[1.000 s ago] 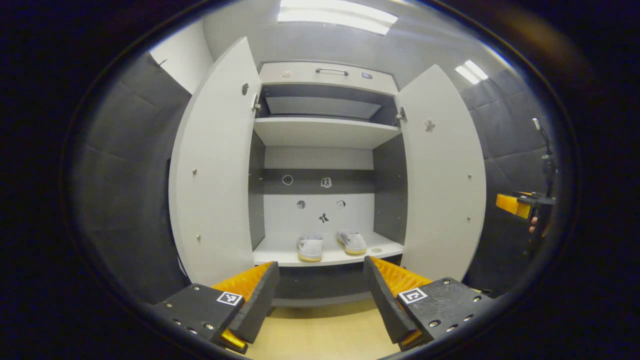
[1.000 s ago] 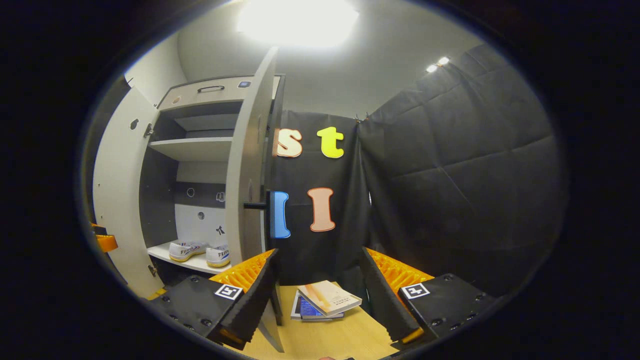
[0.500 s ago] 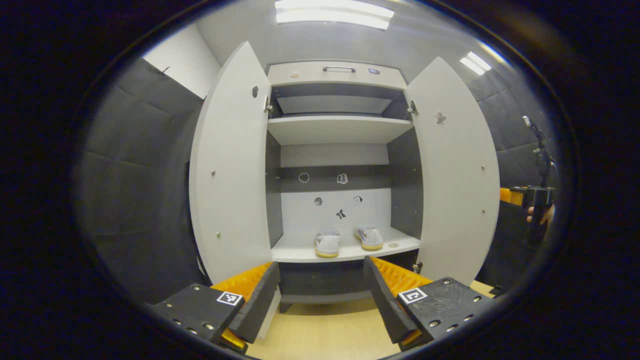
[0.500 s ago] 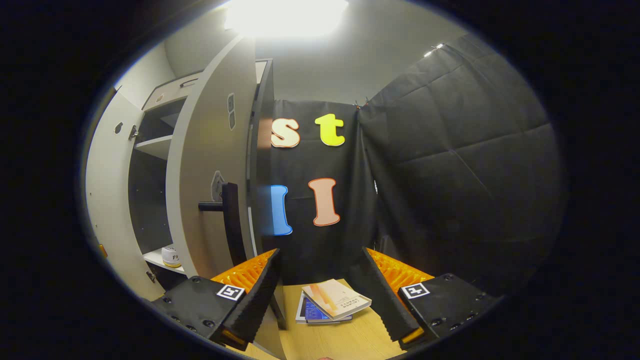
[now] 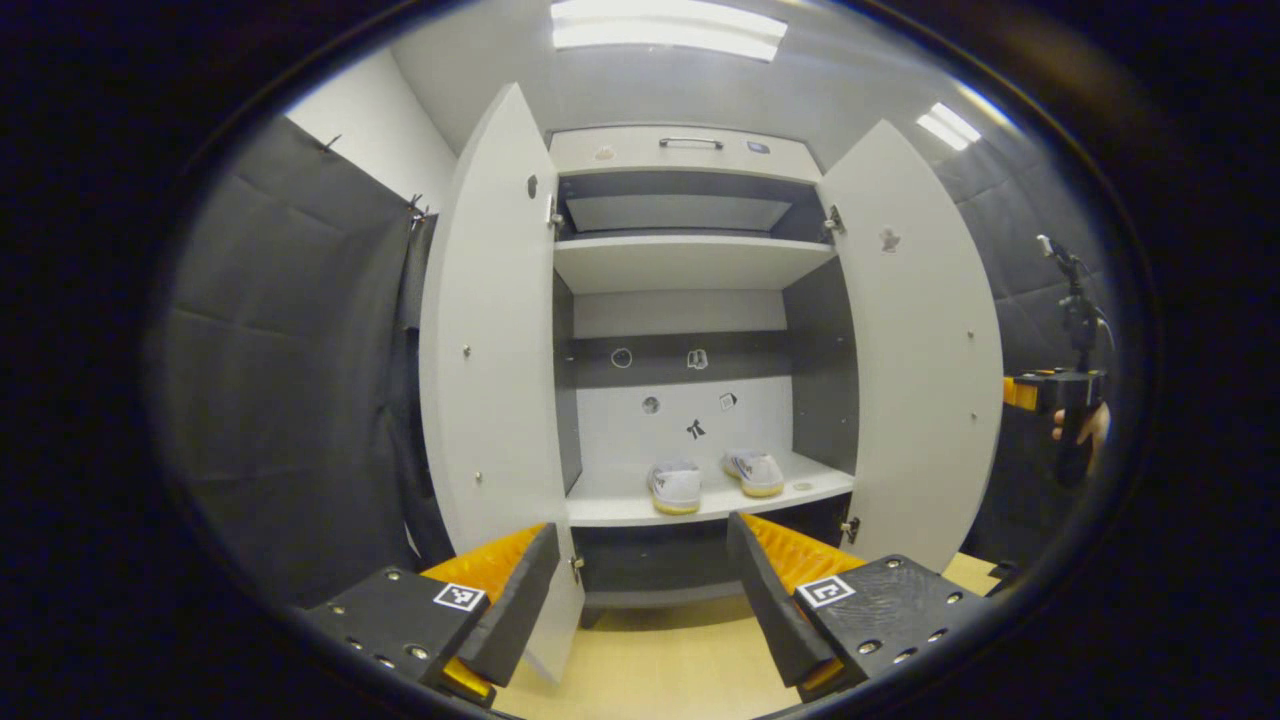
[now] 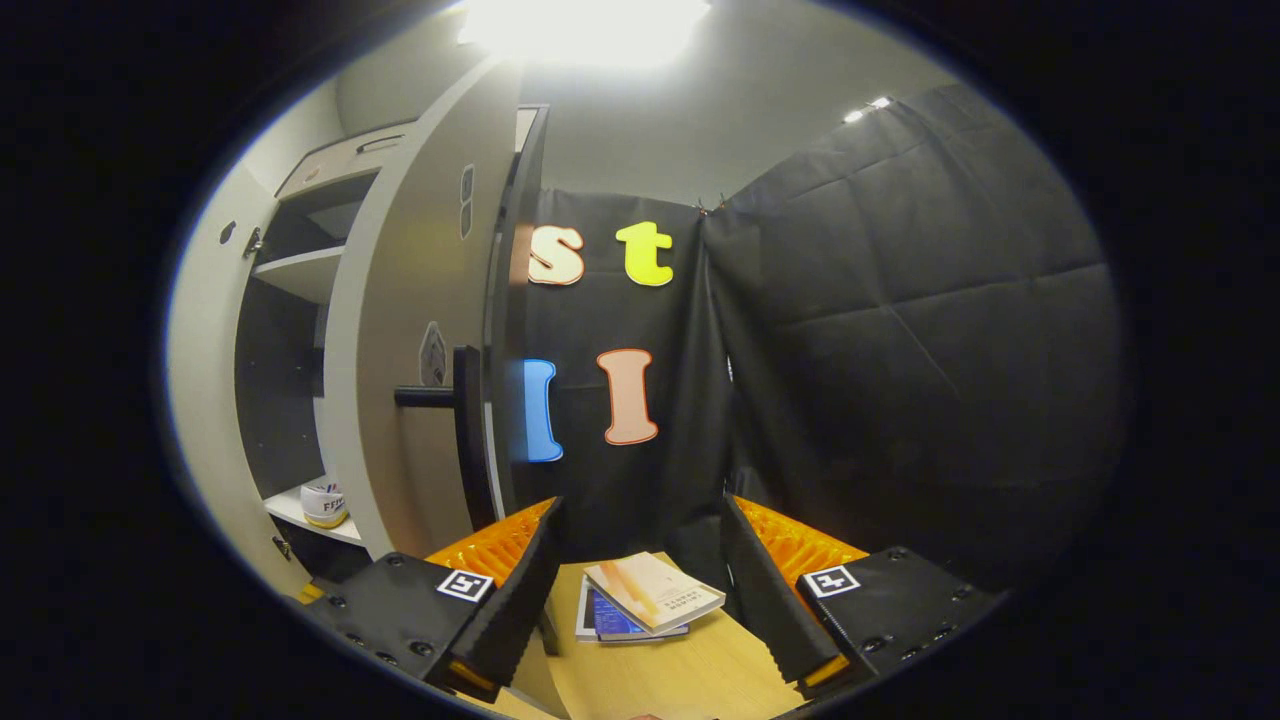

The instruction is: Grab one shoe with the right hand and put it into the shoe cabinet, grab the other shoe with the left hand and put it into the shoe cabinet; then close the right door with the right hand and the left door with the left hand.

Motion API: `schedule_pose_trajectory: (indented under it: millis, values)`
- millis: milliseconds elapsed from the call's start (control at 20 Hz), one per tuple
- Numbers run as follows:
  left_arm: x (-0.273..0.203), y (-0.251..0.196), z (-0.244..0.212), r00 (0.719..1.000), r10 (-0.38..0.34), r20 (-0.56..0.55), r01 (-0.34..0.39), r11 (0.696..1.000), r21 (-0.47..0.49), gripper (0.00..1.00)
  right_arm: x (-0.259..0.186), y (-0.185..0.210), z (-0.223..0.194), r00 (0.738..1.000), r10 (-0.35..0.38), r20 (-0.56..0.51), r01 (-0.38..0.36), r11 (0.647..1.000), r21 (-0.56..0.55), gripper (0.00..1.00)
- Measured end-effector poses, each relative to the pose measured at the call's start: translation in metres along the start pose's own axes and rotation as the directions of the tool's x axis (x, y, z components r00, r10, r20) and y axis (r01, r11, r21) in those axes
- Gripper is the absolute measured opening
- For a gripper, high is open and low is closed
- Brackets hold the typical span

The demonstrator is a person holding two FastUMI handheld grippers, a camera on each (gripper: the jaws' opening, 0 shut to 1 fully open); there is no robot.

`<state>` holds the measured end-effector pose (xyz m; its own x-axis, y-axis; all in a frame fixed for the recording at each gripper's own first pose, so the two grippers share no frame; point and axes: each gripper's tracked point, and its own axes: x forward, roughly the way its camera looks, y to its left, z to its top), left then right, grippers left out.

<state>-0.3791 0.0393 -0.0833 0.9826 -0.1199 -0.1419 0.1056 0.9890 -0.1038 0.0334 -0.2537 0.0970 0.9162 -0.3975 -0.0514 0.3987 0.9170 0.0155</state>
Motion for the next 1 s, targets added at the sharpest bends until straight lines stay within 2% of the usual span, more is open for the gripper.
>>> schedule_pose_trajectory:
  millis: [300,1000]
  values:
    - [-0.005,0.026,-0.005,1.0,-0.011,0.007,0.011,1.0,-0.017,0.96,-0.009,0.013,0.001,0.999,-0.04,-0.002,0.04,0.999,0.004,0.96]
    - [-0.014,0.072,-0.012,1.0,-0.003,0.011,0.003,0.998,-0.055,0.96,-0.028,0.079,0.002,0.999,0.032,0.012,-0.032,0.999,0.005,0.96]
